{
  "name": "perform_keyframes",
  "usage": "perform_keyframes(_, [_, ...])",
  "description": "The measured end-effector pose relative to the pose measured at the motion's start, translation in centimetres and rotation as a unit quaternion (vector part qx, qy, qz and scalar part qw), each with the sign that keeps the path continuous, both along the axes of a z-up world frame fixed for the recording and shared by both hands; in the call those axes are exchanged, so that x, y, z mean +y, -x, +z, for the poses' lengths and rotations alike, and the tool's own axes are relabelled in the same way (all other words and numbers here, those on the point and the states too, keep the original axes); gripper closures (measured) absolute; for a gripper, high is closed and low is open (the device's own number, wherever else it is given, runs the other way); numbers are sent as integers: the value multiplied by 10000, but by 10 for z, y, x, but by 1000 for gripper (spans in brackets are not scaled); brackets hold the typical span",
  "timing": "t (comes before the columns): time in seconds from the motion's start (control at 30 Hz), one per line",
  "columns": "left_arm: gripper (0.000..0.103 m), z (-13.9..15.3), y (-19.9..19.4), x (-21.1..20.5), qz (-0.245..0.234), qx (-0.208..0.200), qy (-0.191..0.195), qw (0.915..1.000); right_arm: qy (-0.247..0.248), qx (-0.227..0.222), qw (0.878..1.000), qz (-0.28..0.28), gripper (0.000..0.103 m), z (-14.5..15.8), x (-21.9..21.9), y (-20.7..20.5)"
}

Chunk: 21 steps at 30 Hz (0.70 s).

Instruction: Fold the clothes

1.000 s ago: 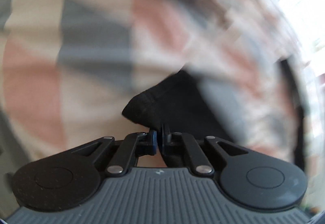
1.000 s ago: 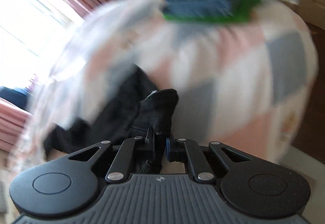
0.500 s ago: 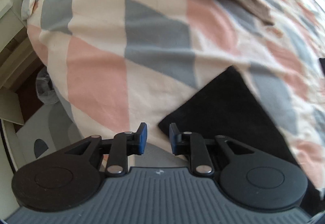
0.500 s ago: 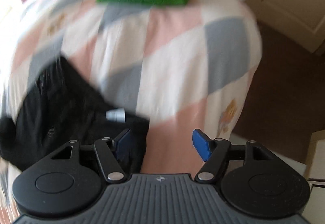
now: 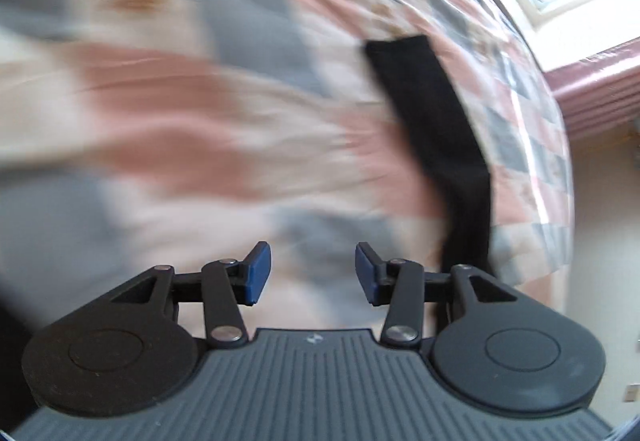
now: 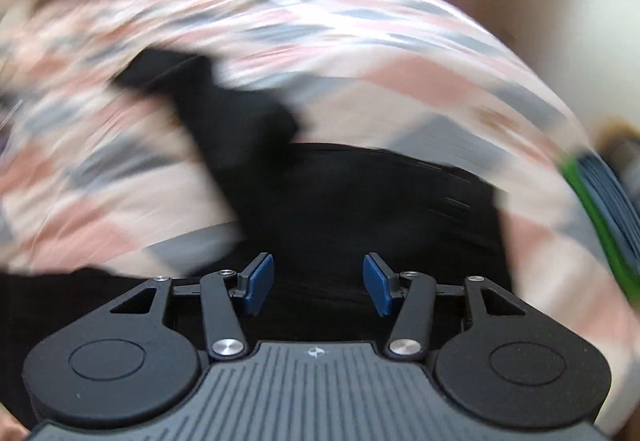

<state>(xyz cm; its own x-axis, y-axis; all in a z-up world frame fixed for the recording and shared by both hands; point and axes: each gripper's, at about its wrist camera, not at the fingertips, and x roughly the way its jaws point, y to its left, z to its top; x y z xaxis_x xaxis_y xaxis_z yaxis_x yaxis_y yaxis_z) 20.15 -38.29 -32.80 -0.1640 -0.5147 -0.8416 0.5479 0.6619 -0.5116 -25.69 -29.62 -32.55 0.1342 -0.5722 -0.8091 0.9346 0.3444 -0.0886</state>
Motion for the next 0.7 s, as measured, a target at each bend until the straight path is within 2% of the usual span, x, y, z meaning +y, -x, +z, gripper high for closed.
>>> perform_keyframes(0.1, [59, -15, -13, -73, -281, -222, 137, 9993, 45, 310, 9984, 464, 51, -24, -14, -63])
perform_keyframes(0.2, [49, -33, -31, -133, -349, -398, 239, 9983, 393, 909, 9905, 951, 51, -47, -32, -111])
perform_keyframes(0.3, [49, -59, -49, -173, -152, -265, 338, 9990, 797, 1703, 9720, 1410, 51, -73, -56, -151])
perform_keyframes(0.43, [49, -95, -63, -203, 62, -176, 352, 9992, 1160, 2443, 9464, 1769, 51, -104, -84, -187])
perform_keyframes(0.47, [52, -102, -64, -208, 87, -176, 353, 9992, 1193, 2648, 9389, 1848, 51, -113, -91, -195])
perform_keyframes(0.5, [60, -107, -65, -213, 85, -178, 362, 9992, 1226, 2852, 9309, 1927, 52, -122, -98, -202])
perform_keyframes(0.53, [78, -109, -65, -217, 33, -192, 383, 9991, 1236, 3060, 9230, 1980, 54, -131, -105, -208])
perform_keyframes(0.57, [91, -108, -66, -219, -63, -233, 416, 9988, 1239, 3175, 9191, 1979, 62, -137, -113, -212])
perform_keyframes(0.6, [102, -106, -66, -220, -173, -286, 450, 9984, 1209, 3167, 9206, 1939, 74, -141, -122, -216])
perform_keyframes(0.67, [102, -87, -72, -210, -284, -397, 797, 9956, 1124, 2876, 9341, 1792, 103, -134, -137, -216])
perform_keyframes(0.7, [102, -73, -75, -201, -364, -491, 1071, 9924, 1080, 2721, 9407, 1715, 103, -131, -144, -216])
